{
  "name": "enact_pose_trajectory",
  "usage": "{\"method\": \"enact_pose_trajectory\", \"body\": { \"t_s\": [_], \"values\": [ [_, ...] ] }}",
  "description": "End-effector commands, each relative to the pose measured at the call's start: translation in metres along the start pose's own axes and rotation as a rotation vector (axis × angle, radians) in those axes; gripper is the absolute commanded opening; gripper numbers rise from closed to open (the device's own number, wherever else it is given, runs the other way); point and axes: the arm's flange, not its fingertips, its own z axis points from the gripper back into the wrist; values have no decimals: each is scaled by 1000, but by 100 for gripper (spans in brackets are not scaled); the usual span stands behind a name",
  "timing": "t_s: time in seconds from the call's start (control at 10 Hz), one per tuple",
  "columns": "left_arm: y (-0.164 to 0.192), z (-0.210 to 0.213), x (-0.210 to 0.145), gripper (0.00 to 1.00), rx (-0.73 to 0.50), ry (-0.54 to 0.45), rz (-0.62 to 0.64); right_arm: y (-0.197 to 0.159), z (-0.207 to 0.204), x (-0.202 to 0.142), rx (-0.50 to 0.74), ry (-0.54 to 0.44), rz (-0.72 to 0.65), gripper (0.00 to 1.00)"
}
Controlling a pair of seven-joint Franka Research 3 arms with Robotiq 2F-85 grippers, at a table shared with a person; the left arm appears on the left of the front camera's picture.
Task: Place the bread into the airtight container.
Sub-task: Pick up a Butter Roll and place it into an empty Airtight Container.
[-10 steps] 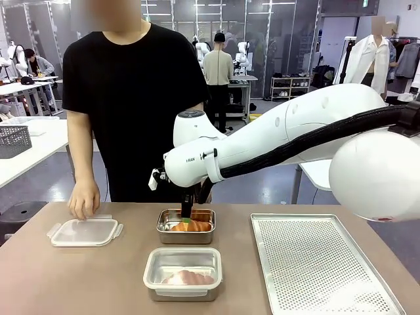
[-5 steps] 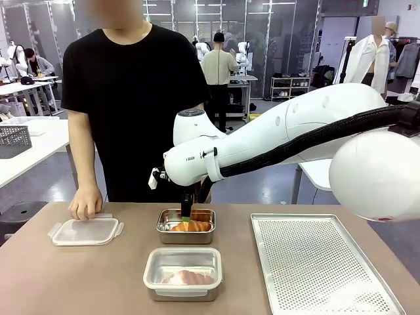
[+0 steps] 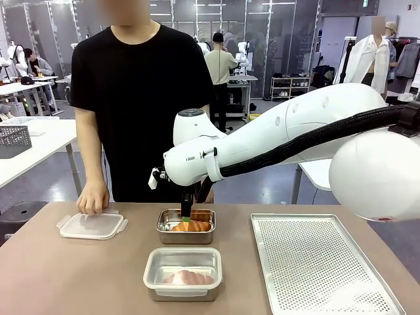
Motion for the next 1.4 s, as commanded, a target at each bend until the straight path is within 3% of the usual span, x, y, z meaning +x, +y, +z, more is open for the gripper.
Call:
{"method": "enact_pose_trajectory", "body": {
  "t_s": [0.0, 0.4, 0.5, 0.7, 0.9, 1.3],
  "values": [
    [-3, 6, -1, 100, 3, -10, -4, 0, 0, 0, 0, 0, 0, 100],
    [-3, 6, -1, 100, 3, -10, -4, 0, 0, 0, 0, 0, 0, 100],
    [-3, 6, -1, 100, 3, -10, -4, 1, 40, -16, -17, -49, -42, 100],
    [-3, 6, -1, 100, 3, -10, -4, 13, 129, -75, -48, -72, -151, 100],
    [-3, 6, -1, 100, 3, -10, -4, 36, 179, -131, -89, -114, -256, 100],
    [-3, 6, -1, 100, 3, -10, -4, 126, 302, -254, -267, -153, -586, 100]
  ]
}}
